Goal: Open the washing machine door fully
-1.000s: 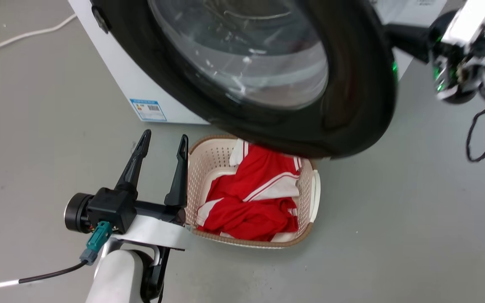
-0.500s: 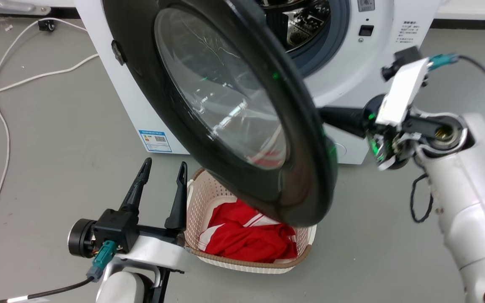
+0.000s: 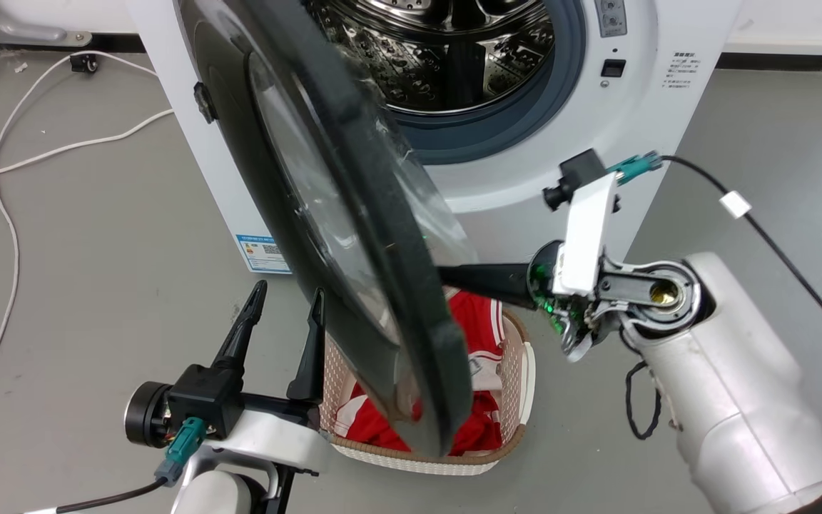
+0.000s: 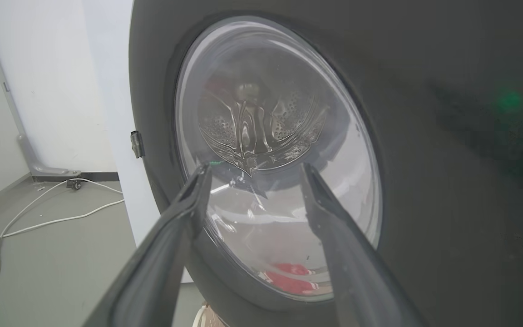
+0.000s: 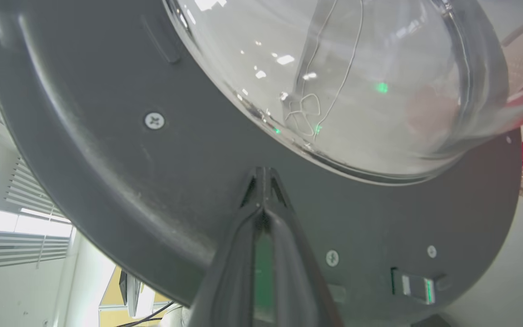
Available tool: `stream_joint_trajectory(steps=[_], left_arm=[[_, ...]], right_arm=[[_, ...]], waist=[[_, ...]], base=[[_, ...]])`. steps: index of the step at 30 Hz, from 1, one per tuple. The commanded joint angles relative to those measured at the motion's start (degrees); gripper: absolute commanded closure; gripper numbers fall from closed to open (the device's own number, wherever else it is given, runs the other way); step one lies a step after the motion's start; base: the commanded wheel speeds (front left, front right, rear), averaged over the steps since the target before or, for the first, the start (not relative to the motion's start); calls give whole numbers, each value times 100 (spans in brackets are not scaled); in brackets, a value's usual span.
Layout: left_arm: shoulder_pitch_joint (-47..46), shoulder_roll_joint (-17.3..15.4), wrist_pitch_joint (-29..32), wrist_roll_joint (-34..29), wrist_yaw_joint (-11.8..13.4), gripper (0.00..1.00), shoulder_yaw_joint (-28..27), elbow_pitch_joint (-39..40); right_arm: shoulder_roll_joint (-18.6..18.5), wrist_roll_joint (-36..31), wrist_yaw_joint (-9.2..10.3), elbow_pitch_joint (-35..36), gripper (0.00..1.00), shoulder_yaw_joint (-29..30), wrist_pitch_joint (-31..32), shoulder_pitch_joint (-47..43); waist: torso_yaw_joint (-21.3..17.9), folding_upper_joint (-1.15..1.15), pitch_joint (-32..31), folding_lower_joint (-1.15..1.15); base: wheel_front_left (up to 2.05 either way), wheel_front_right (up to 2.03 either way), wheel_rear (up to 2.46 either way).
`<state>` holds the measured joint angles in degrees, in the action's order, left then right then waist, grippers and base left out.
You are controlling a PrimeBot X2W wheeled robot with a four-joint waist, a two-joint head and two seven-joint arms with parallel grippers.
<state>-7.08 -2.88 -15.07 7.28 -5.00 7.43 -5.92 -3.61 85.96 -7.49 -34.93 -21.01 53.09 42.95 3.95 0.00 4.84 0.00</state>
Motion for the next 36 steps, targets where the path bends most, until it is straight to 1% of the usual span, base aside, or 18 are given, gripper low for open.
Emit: stream_joint_trajectory(steps=[1,4,6,9,15,19,22,23,26,27,28,29,30,32,36], left_arm=[[52,2,-14,15,18,0,14,-6],[55,3,-13,31,20,0,19,-10],[60,2,-13,38,27,0,18,-7],[80,3,-13,43,33,0,6,-14],[117,2,-13,100,54,0,-25,-54],[171,3,-13,82,73,0,-83,-84],[200,2,-13,51,69,0,-127,-109],[200,2,-13,51,69,0,-127,-109],[219,3,-13,43,53,0,-159,-131],[222,2,-13,37,50,0,-168,-140],[232,3,-13,33,48,0,-180,-146],[241,2,-13,29,49,0,-198,-144],[251,2,-13,27,50,0,-215,-143],[271,3,-13,16,50,0,-260,-143],[307,3,-13,10,56,0,-328,-153]], right_arm=[[55,42,0,98,100,-65,23,-133],[78,73,0,314,100,-183,-85,-238],[80,68,0,448,100,-190,-279,-305],[70,-156,0,648,100,-69,-978,-426],[67,-359,0,818,100,507,-2519,-840],[-145,-608,0,962,100,946,-3391,-1292],[-265,-696,0,1119,100,1284,-3853,-1668],[-265,-696,0,1119,100,1284,-3853,-1668],[-428,-829,0,1314,100,1626,-4265,-2090],[-475,-908,0,1392,91,1711,-4406,-2238],[-482,-947,0,1484,71,1807,-4542,-2389],[-488,-1015,0,1589,11,1890,-4664,-2524],[-531,-1162,0,1693,0,1963,-4823,-2645],[-509,-1387,0,1908,0,2108,-5122,-2894],[-435,-2215,0,2177,0,2276,-5566,-3351]], waist=[[-10,0,0,0],[-31,0,-2,0],[-47,0,-3,0],[-84,0,-6,0],[-188,0,-38,0],[-246,0,-79,0],[-280,0,-107,0],[-280,0,-107,0],[-304,0,-129,0],[-312,0,-137,0],[-321,0,-151,0],[-332,0,-151,0],[-342,0,-151,0],[-367,0,-161,0],[-412,0,-207,0]], base=[[0,0,0],[0,0,0],[0,0,0],[0,0,0],[0,0,0],[0,0,0],[0,0,0],[0,0,0],[0,0,0],[0,0,0],[0,0,0],[0,0,0],[0,0,0],[0,0,0],[0,0,0]])
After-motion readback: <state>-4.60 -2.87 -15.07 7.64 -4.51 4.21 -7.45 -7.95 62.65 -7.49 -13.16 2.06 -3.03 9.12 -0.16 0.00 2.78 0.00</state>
